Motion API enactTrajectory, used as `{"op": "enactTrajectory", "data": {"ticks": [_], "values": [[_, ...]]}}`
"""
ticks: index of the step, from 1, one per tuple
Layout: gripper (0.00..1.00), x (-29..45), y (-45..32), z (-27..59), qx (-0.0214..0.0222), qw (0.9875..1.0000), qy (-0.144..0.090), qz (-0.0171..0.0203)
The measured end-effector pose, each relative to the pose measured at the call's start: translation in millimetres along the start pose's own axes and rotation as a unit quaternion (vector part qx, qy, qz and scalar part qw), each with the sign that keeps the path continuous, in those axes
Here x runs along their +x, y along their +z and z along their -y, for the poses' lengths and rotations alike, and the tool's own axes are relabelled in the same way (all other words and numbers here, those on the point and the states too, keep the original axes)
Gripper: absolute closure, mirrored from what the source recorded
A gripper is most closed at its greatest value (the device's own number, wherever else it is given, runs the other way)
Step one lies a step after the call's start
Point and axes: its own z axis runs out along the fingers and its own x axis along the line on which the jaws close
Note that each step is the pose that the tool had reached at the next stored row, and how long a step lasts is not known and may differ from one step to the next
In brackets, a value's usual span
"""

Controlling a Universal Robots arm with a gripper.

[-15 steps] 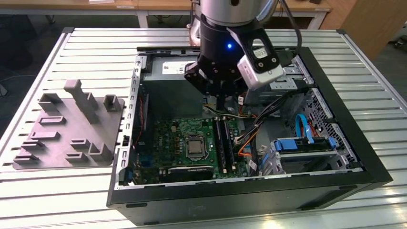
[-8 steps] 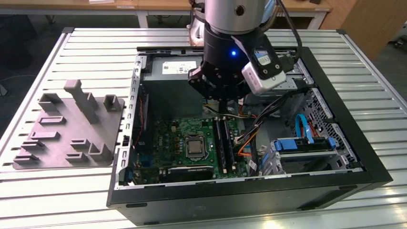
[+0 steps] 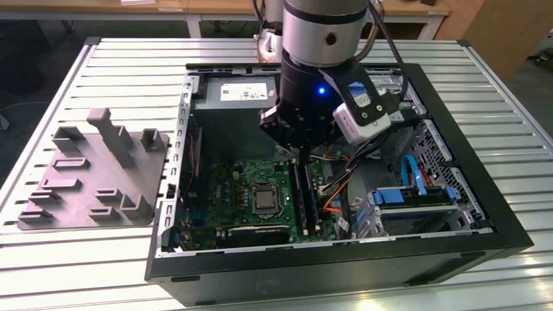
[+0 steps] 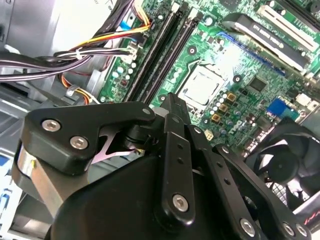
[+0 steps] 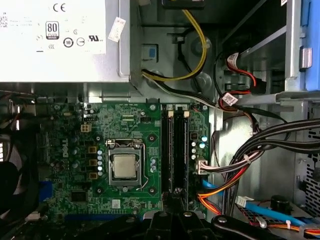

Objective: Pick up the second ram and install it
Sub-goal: 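Press down the second ram until it locks into place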

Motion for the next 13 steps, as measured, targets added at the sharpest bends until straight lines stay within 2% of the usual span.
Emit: {"op": "enactTrajectory", "data": {"ticks": [7,13], "values": [[0.9,0.0,5.8,5.9,-0.0002,1.0,-0.007,0.0004],[0.9,0.0,6.4,7.1,-0.0006,0.9999,-0.011,0.0005]]}}
